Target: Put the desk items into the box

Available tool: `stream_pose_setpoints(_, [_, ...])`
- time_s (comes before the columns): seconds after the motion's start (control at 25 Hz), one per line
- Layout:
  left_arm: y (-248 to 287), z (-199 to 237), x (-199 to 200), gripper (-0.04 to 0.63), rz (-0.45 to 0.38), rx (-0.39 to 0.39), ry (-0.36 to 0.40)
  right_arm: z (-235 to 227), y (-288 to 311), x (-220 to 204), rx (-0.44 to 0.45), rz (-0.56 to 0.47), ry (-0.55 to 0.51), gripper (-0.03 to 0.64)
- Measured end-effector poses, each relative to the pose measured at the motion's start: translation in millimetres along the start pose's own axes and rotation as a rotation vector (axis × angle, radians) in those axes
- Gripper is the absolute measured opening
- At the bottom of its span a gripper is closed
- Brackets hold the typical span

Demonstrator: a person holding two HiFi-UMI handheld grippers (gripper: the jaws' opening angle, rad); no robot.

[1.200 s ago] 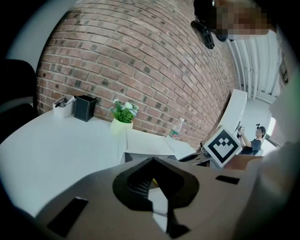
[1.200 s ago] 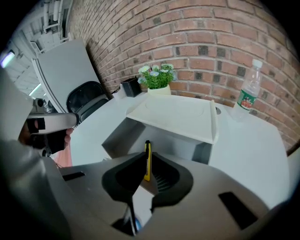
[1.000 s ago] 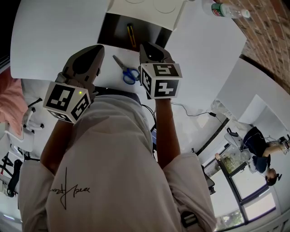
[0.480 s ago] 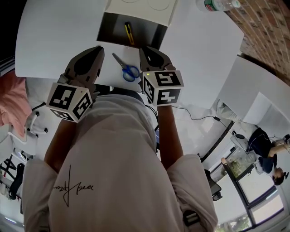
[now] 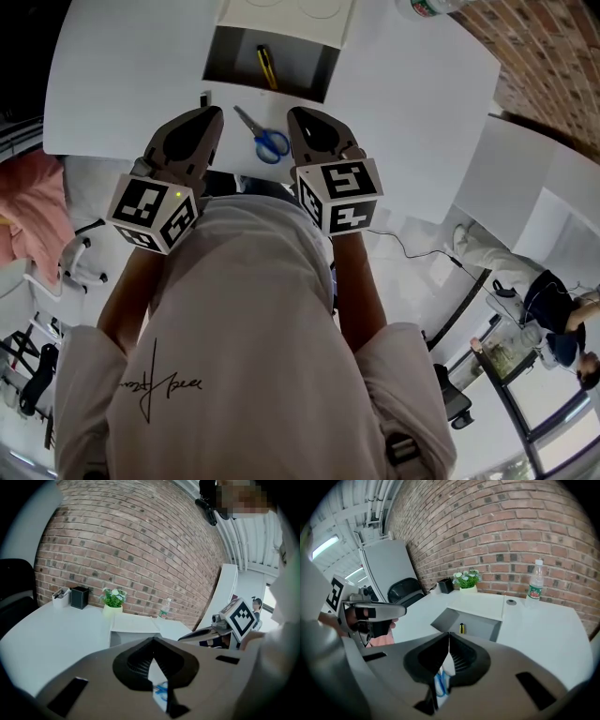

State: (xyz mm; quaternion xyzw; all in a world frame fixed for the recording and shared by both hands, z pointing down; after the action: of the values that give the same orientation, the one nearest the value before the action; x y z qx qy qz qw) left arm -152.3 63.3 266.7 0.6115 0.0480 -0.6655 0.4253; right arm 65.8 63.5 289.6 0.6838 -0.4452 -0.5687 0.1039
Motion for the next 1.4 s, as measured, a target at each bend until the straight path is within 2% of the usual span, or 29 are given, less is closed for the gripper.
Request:
stream_pose_setpoints(0.24, [-13.4, -14.5, -9.2, 0.005, -0.019, 0.001, -0.042, 6.5, -17.1, -11.4, 0.03, -0.02, -0.021, 0.028])
stream_pose_setpoints(0.36, [-20.7, -21.1, -13.3, 0.005, -0.02, 0.012, -0.029, 10.1, -25.8, -18.5, 0.041, -0.018, -0.04, 0.028])
stream_pose_setpoints(0.84, [-36.3, -38.7, -30.2, 0.005, -0.032, 0.022, -0.083, 16.8, -42.3, -41.5, 0.08, -0.041, -0.021, 0.028])
stream_pose_setpoints(0.96, [-37.6, -37.8, -33.5, 0.005, -0.014, 0.05, -0.094, 19.4, -44.9, -46.3, 0.094, -0.034, -0.015, 0.028])
stream_pose_setpoints(1.16, [-36.0, -36.3, -41.2, 0.005, 0.032, 0.106, -0.056, 23.5, -45.9, -51.8, 0.108, -0.029, -0.021, 0.028])
stream_pose_setpoints(1.4, [-29.3, -28.5, -51.8, 0.005, 0.073, 0.147, -0.063, 28.1, -43.0, -52.0, 0.116, -0.016, -0.024, 0.028])
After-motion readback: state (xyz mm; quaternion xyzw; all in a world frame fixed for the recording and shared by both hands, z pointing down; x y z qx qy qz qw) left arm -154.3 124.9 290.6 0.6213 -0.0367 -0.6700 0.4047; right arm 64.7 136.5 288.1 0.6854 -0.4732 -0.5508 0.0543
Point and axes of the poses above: the fingertips, and each gripper's own axes: y forward along the fingers, z to its left, x out of its top, the point moved 10 cm from there along -y, backward along the fingers, and after that the axes turned 7 degrees about y, right-handed, at the moved point
